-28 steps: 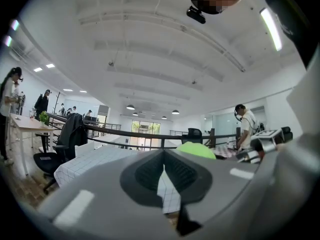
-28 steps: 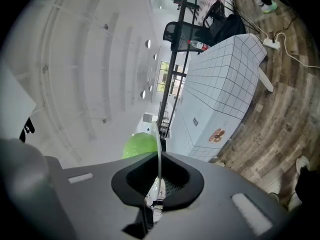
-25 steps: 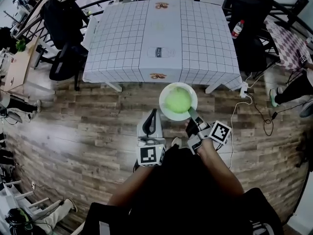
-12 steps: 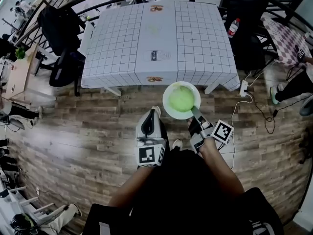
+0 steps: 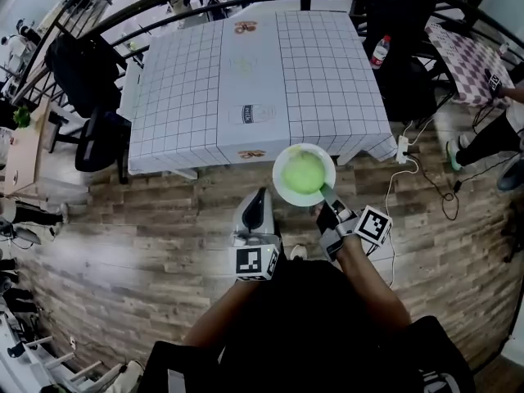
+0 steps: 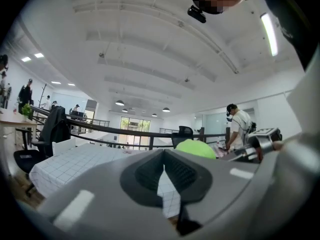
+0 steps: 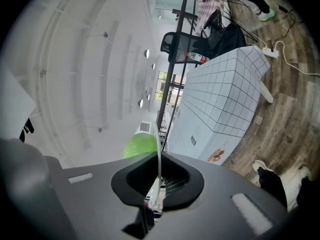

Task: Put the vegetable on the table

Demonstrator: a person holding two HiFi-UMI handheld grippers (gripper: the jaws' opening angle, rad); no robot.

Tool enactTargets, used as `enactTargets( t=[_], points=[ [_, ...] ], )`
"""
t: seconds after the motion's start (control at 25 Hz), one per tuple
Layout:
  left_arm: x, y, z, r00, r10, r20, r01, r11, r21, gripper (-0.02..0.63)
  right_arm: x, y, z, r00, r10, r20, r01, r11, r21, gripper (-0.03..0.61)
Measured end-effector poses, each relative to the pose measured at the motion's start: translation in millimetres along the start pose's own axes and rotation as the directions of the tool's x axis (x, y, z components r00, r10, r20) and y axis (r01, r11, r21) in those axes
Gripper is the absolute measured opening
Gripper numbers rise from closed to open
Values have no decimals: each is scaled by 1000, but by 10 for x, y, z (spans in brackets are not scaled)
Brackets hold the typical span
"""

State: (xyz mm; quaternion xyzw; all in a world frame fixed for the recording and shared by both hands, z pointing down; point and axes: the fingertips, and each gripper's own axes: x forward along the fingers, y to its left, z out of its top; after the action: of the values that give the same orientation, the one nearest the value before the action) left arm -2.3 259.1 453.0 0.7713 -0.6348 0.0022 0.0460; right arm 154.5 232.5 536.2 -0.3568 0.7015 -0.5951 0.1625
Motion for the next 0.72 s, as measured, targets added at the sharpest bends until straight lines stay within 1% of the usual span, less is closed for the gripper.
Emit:
enactTargets(
  t=[0.08, 0.28, 0.36, 0.52, 0.72],
  points=[
    [171, 35, 21, 1000, -23, -6, 23, 1000, 4, 8, 135, 48, 83, 1000, 10, 9, -10, 1000, 3, 5],
    [557, 205, 90, 999, -46, 2, 46, 999, -1, 8, 458, 65, 275, 999, 0, 39, -1, 1000, 26, 5],
    [728, 312, 148, 998, -56, -2, 56, 998, -15, 8, 612, 41, 368, 998, -24, 53, 22, 999, 35, 5],
    [989, 519, 241, 999, -55, -4, 54, 998, -23, 8, 940, 63, 514, 997, -27, 71, 22, 997, 71, 5],
    [1232, 800, 295, 999, -42, -16, 41, 999, -24, 8, 1273, 119, 669, 996, -24, 83, 18, 997, 72, 5]
  ],
)
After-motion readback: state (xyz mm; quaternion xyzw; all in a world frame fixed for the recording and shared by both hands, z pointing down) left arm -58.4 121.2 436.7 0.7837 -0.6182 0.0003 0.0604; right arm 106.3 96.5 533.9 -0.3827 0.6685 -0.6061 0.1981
